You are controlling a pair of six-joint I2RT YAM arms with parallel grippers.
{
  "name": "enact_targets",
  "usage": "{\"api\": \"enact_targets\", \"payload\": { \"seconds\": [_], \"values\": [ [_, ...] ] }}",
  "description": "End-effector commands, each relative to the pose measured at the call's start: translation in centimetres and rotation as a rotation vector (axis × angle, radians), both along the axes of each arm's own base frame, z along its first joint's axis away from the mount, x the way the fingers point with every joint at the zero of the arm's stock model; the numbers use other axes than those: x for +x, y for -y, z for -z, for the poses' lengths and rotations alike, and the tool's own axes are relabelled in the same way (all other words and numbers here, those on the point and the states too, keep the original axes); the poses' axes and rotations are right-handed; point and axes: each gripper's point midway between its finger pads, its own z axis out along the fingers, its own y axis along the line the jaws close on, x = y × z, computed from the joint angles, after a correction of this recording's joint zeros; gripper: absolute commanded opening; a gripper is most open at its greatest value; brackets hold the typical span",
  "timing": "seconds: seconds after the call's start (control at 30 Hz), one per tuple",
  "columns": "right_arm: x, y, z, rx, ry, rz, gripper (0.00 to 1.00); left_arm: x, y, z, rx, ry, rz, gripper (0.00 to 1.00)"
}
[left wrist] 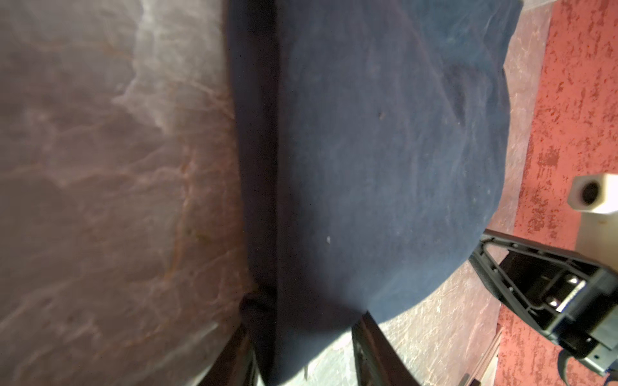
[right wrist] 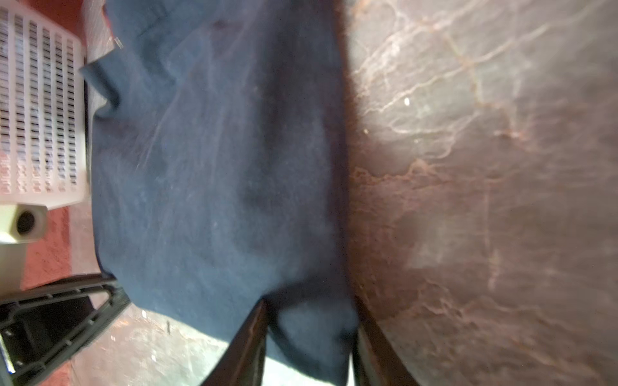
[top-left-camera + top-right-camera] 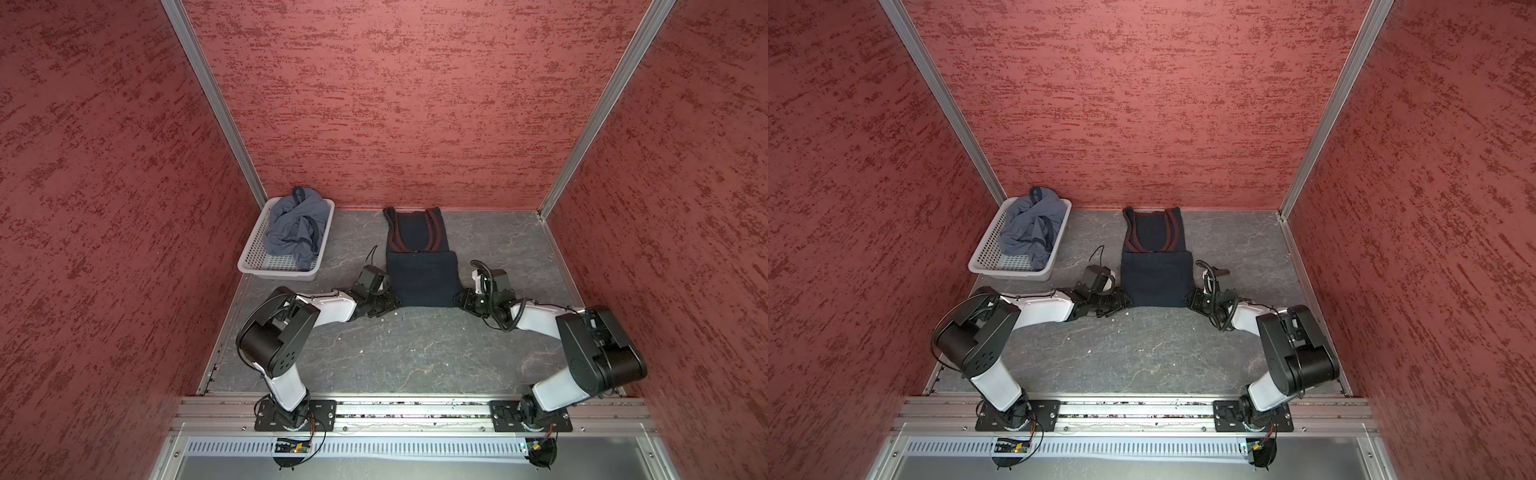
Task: Fold and stack tank tops
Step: Fold the tank top at the top-center of the table.
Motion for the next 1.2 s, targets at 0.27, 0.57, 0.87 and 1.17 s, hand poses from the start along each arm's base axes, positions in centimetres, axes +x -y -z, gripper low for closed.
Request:
{"api": "enact_targets", "payload": {
  "seconds": [0.27,0.57,0.87,1.17],
  "values": [
    [-0.8,-0.9,-1.8,-0.037,0.017,-0.039,0.10,-0.7,-0.7,-0.6,0.090,0.022,0.005,0.12],
    [-4.6,-0.4,-7.4,-0.062,0.055,-0.061,0.04,-5.6,-1.5,-6.8,0.158,0.120,0.048,0.04],
    [-5.7,-1.8,-17.8,0.079,0.188,-0.084,0.02,-9.1,-2.2,-15.5,-0.030,0.110,0.036,0.08],
    [1.4,-4.3,-20.2,0.105,0.227,-0.080,0.03,-2.7,-4.3,-17.2,-0.152,0.059,-0.098,0.10]
  ]
}}
